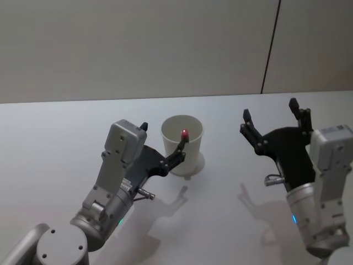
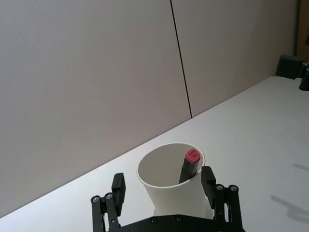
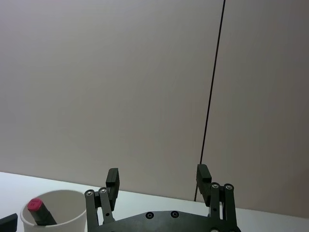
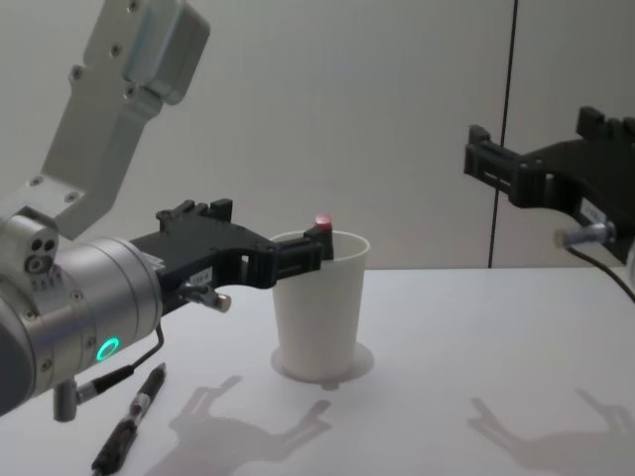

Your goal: Place the pen into the pen holder.

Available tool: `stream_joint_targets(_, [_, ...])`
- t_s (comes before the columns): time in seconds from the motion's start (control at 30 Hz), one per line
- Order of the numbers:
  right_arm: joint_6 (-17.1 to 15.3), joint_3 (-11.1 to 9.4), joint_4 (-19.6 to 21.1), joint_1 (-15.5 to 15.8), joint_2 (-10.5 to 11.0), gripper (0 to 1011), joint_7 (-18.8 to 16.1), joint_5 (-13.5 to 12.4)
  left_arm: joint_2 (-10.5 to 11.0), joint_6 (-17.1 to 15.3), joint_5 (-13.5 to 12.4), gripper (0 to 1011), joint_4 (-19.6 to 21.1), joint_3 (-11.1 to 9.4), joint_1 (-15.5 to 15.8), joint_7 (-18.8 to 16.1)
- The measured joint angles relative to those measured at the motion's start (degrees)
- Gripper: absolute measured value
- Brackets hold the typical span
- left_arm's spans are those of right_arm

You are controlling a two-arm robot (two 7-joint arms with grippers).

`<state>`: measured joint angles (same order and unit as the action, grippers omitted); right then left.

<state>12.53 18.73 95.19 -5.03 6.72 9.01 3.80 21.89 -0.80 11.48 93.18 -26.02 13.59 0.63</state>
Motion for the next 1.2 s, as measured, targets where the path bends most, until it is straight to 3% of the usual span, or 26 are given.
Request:
stream_joint_targets(0.6, [-2.3,-0.2,4.2,3.8,0.7,1001,1.8,-0.7,0.0,0.0,0.0,1004,0.0,0.0,0.0,0.0])
stream_joint_targets(1.2, [-2.7,-0.3,5.3,4.8,0.8,1001,2.2,-0.7,0.2,-0.8,0.3,1004,0.3,0.2,-0.2,0.0])
